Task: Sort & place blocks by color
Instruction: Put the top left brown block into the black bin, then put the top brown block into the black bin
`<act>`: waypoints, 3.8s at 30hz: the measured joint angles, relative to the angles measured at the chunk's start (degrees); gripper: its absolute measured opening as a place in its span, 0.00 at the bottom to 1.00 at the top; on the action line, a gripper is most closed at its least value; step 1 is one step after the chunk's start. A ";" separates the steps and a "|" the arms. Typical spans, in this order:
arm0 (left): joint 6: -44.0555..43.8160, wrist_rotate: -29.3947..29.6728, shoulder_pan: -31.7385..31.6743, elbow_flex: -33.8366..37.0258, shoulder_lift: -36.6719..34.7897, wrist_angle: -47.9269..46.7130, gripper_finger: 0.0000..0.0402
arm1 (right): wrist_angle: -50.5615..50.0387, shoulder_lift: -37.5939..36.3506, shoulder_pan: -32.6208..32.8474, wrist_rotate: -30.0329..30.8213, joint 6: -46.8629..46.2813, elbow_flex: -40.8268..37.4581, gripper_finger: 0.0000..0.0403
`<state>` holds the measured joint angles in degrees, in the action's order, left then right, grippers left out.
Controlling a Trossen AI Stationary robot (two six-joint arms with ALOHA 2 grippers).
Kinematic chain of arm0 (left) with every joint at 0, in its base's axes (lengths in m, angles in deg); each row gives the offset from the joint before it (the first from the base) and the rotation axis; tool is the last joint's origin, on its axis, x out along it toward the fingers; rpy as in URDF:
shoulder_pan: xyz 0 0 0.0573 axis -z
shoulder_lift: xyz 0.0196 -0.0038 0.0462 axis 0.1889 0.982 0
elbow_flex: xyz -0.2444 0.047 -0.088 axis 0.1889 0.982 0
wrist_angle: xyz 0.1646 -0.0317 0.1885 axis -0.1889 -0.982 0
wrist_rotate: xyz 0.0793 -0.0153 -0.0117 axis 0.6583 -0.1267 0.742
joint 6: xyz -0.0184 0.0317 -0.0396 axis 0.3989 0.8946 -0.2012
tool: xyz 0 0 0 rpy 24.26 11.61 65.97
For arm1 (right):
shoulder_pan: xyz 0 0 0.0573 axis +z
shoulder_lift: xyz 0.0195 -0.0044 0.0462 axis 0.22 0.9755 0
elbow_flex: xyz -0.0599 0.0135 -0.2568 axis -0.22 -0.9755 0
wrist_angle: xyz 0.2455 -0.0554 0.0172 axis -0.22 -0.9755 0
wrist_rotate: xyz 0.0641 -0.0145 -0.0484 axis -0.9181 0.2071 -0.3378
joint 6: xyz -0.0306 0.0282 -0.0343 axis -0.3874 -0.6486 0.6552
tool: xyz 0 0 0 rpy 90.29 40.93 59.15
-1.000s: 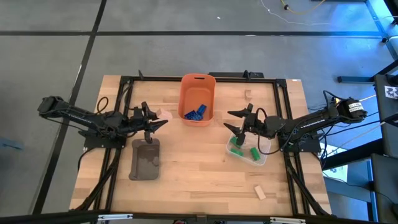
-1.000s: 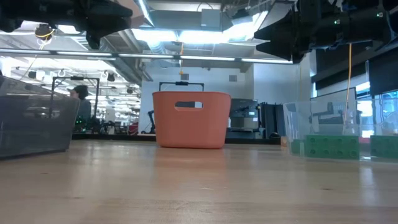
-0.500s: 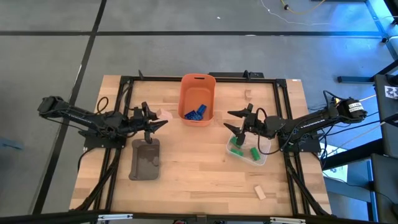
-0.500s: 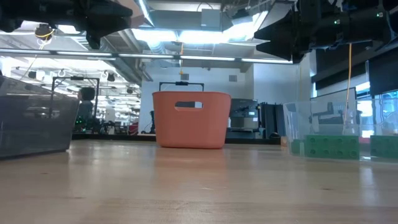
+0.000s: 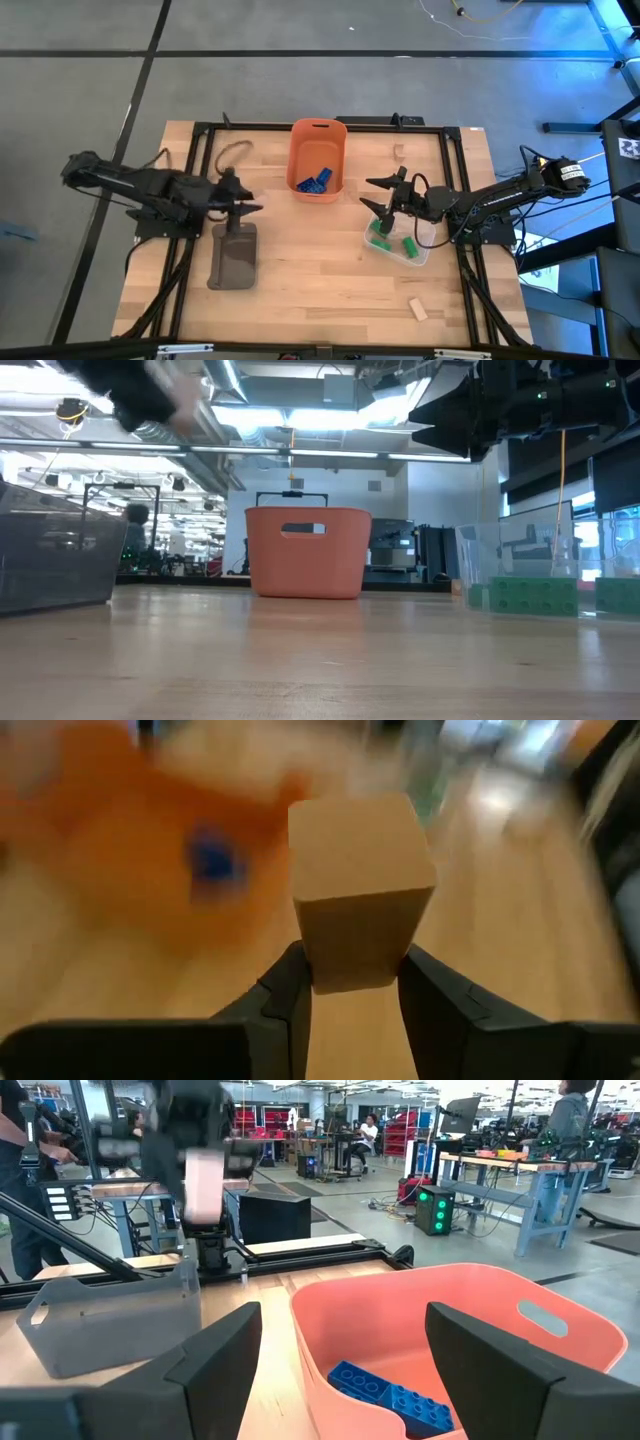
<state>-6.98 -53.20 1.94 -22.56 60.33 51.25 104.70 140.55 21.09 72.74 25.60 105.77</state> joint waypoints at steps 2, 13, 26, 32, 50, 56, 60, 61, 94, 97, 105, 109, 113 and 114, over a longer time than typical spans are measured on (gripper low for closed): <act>-5.46 -3.05 1.30 -3.40 3.65 -11.41 0.27 | 0.00 0.00 0.00 0.00 0.02 0.00 0.71; -26.35 -17.36 18.15 -5.76 19.43 -26.62 0.27 | -0.05 0.00 0.00 0.00 0.02 0.00 0.71; -31.91 -17.44 25.14 -5.73 31.40 -25.10 0.28 | -0.03 0.00 -0.02 0.02 -0.07 0.00 0.71; -31.66 -17.21 24.87 -5.71 32.02 -24.77 0.44 | -0.04 0.00 -0.02 0.02 -0.09 0.00 0.71; -14.26 -13.27 20.31 -13.36 24.13 -22.46 0.53 | 0.00 0.00 -0.01 0.02 -0.12 0.00 0.71; 3.69 7.37 16.72 -14.23 16.36 -15.80 0.53 | -0.01 0.00 -0.01 0.00 -0.16 0.00 0.71; 13.86 8.59 9.00 -7.93 9.28 -4.77 0.53 | -0.01 0.00 0.00 0.00 -1.29 0.00 0.71; 16.31 6.32 6.54 -5.61 7.74 -0.21 0.52 | -0.02 0.00 -0.02 0.00 -1.31 0.00 0.71; 21.74 -9.57 -7.03 22.90 1.86 52.17 0.50 | -0.48 0.00 -0.02 1.64 -0.56 0.00 0.71; 21.74 -7.79 -7.03 22.90 1.86 52.16 0.50 | -0.48 0.00 0.00 1.97 -1.55 0.00 0.71; 21.69 -6.49 -7.03 22.90 1.86 52.16 0.50 | -6.37 0.00 -0.96 27.74 -15.83 0.04 0.71; 20.78 -6.49 -7.03 22.90 1.86 52.13 0.50 | -21.35 0.00 -5.12 34.75 -30.24 0.04 0.71; 20.54 -6.52 -7.03 22.90 1.86 52.11 0.50 | -38.66 0.00 -13.32 28.72 -47.29 0.04 0.71; 20.33 -6.50 -7.03 22.90 1.86 52.11 0.50 | -42.49 0.00 -15.85 25.35 -50.82 0.04 0.71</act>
<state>13.35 -59.70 -5.09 0.33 62.19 103.36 62.20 140.55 5.24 98.08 -25.22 105.82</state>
